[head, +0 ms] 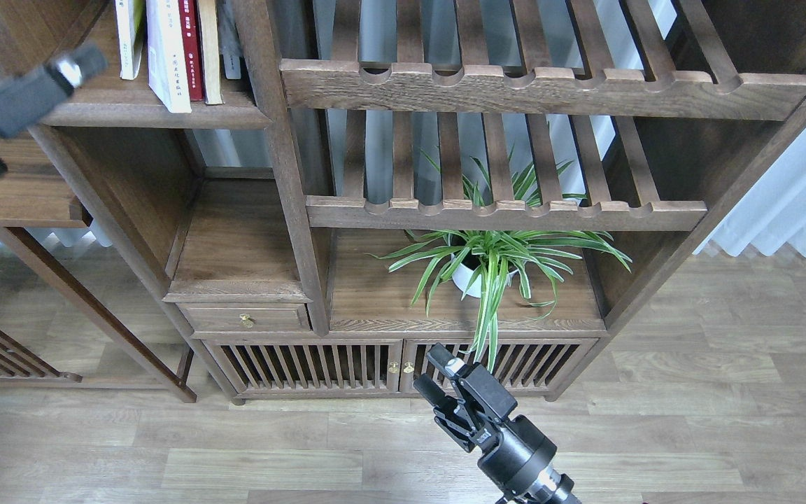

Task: Organize books on shelf
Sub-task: 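Withdraw the left gripper from the upper shelf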

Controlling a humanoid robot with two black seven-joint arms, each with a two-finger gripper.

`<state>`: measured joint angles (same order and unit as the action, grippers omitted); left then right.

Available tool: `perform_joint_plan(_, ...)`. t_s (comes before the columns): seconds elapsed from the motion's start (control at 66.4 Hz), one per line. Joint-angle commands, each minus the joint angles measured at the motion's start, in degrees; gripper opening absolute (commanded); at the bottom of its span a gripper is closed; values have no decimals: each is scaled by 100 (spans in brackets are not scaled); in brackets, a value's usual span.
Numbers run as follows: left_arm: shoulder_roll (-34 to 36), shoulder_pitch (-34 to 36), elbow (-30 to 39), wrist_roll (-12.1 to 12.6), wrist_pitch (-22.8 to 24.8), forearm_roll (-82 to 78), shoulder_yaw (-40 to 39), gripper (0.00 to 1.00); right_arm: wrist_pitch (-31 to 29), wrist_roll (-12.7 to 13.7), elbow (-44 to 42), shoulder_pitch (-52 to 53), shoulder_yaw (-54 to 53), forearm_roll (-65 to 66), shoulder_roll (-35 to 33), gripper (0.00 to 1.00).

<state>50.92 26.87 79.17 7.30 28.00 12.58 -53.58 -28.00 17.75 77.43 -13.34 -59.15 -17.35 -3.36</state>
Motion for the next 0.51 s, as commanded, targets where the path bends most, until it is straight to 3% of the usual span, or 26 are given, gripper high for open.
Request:
perform_joint_plan(0.0, -460, -42, -7, -35, 0, 7, 32, 95, 0, 0, 0, 24, -52, 3, -15, 99)
perform_joint_plan(0.136, -1154, -112, -77, -70, 0, 60, 129, 98, 0, 0, 0, 103, -105, 12, -7, 99)
perform_joint_plan(0.301, -2384, -595, -718, -62, 0, 201, 208, 100, 0, 0, 0, 130, -97, 30, 46, 99)
perform_joint_plan(0.497, -2816, -657, -991, -18, 0, 227, 243, 100, 0, 0, -9, 209, -105, 56, 11, 99)
